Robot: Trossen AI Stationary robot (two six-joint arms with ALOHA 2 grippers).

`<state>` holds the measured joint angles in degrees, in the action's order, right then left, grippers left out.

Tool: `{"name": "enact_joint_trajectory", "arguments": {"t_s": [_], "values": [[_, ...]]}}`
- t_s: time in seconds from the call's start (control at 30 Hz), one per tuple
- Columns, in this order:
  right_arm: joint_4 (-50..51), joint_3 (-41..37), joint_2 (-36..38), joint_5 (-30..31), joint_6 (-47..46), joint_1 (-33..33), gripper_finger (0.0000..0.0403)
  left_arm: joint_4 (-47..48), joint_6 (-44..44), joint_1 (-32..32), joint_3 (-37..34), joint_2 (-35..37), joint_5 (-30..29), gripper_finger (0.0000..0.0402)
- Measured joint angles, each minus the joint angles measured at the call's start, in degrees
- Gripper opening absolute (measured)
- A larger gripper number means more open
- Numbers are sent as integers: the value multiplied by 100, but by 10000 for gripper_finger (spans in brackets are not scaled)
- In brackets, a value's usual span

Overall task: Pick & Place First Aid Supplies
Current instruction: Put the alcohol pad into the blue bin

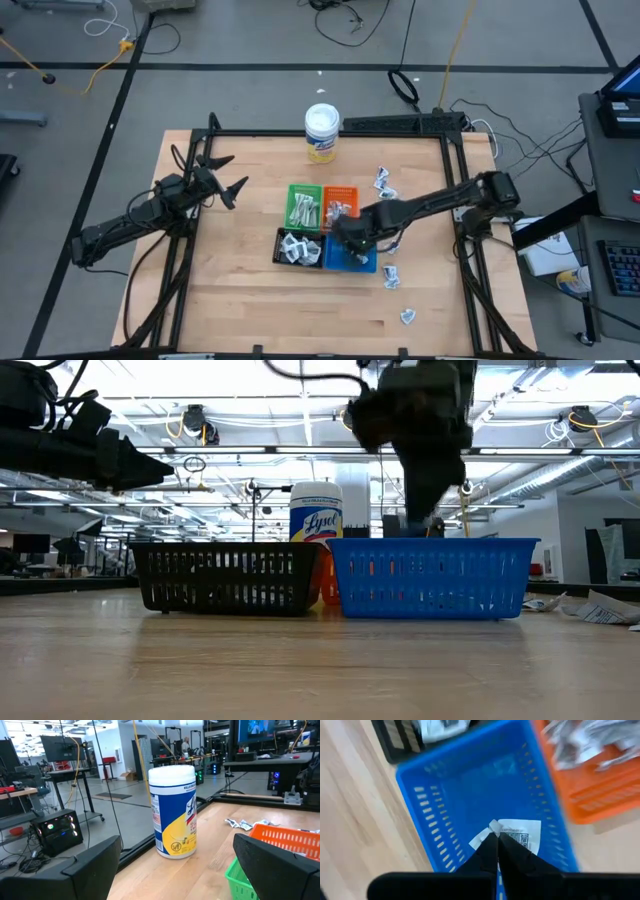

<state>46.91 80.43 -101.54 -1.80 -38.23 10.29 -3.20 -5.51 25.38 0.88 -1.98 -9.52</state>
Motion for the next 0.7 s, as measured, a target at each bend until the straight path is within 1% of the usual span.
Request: {"name": "enact_joint_trajectory", "arguments": {"t_s": [0.27, 0.47, 0.53, 0.6, 0.67, 0.7], "values": [[-318, -2, -766, -298, 294, 113, 0, 2, -1, 1, 0, 0, 0, 392], [-318, -2, -928, -302, 346, 120, 5, 1, 1, 1, 0, 2, 0, 392], [-323, -2, -926, -328, 378, 98, 16, 0, 1, -1, 0, 2, 0, 392], [-318, -2, -926, -639, 455, 64, 39, 2, 1, 1, 0, 2, 0, 392], [-320, -2, -926, -925, 427, 23, 72, 2, -1, 0, 0, 2, 0, 392], [-319, -2, -922, -959, 366, 17, 92, 1, -1, -1, 0, 2, 0, 392]]}}
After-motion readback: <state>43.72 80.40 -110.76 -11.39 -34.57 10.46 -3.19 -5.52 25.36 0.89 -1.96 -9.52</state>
